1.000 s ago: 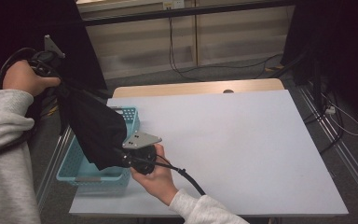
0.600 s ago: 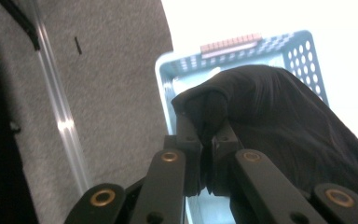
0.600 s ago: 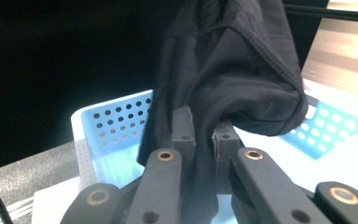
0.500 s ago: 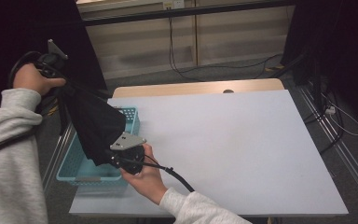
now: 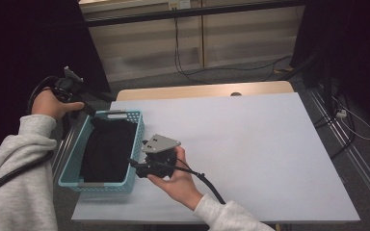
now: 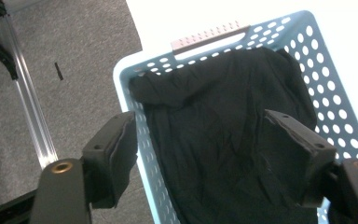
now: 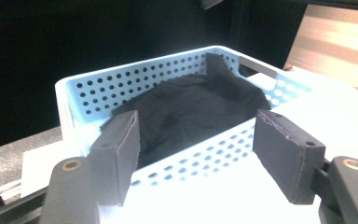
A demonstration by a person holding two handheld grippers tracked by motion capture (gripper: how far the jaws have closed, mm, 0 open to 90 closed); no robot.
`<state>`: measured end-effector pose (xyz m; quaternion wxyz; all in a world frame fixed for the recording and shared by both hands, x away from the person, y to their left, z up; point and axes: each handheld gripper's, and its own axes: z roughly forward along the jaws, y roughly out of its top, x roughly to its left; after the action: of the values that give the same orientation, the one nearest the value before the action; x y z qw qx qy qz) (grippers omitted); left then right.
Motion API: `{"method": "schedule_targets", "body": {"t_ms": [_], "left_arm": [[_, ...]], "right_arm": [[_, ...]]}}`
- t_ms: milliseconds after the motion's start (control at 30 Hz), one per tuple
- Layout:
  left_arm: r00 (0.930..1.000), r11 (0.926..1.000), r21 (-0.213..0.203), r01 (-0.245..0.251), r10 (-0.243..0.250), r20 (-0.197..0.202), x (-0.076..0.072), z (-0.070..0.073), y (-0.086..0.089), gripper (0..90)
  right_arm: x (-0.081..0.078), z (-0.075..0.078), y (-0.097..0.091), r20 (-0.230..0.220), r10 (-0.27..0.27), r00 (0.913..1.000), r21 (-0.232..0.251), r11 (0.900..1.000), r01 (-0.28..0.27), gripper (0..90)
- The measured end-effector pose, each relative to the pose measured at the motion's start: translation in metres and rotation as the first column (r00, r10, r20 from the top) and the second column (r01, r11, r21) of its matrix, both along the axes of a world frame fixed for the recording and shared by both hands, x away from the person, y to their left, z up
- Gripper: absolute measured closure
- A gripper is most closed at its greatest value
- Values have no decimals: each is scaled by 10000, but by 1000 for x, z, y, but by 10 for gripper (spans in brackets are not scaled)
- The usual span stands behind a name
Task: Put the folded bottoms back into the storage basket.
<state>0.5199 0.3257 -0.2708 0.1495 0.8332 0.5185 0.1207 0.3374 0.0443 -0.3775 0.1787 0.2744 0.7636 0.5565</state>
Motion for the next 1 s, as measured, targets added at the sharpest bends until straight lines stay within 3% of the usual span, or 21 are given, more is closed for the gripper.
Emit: {"method": "schedule_targets", "body": {"t_ms": [133,367,500,600,800,900,1000], "left_arm": [[9997,9997,-89,245,-245,-4,-7,-9,-3,252],[9980,9976,-279,632,-629,98,-13,-28,-9,240],[9980,9967,-540,611,-603,166,-14,-38,-12,233],[9975,9966,-455,685,-676,220,-15,-43,-13,227],[9976,9956,-655,672,-659,224,-20,-53,-15,210],[9973,9949,-729,698,-680,260,-23,-58,-16,204],[9956,9931,-789,867,-835,429,-27,-65,-16,202]], "right_arm": [[-3,-1,-15,108,-104,9999,-57,9999,105,265],[5,-10,-47,-220,-377,9990,-43,9993,376,231],[9,-15,-57,-419,-454,9981,50,9989,456,218],[11,-21,-69,-551,-507,9972,18,9987,508,203],[14,-33,-85,-752,-492,9960,-402,9981,462,186],[13,-39,-94,-830,-538,9951,-896,9949,464,169],[11,-42,-100,-862,-556,9947,-991,9940,470,166]]}}
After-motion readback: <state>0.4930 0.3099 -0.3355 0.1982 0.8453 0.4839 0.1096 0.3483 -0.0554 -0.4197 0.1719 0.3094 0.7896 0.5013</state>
